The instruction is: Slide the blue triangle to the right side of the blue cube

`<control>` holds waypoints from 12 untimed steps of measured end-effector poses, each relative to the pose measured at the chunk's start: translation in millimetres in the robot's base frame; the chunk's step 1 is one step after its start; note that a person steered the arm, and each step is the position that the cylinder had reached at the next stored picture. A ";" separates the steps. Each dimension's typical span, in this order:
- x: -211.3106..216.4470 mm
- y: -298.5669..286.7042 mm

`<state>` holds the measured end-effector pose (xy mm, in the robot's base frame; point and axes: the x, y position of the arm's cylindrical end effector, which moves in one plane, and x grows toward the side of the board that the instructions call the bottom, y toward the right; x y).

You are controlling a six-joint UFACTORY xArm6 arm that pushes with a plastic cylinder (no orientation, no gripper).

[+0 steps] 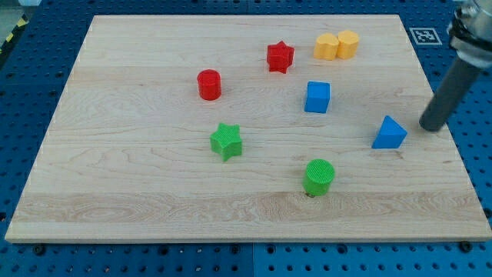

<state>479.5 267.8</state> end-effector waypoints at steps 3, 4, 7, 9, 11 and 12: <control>13.3 -52.0; 9.6 -62.4; -23.6 -80.5; -31.9 -107.7; -9.8 -120.8; 7.1 -147.6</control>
<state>486.6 120.2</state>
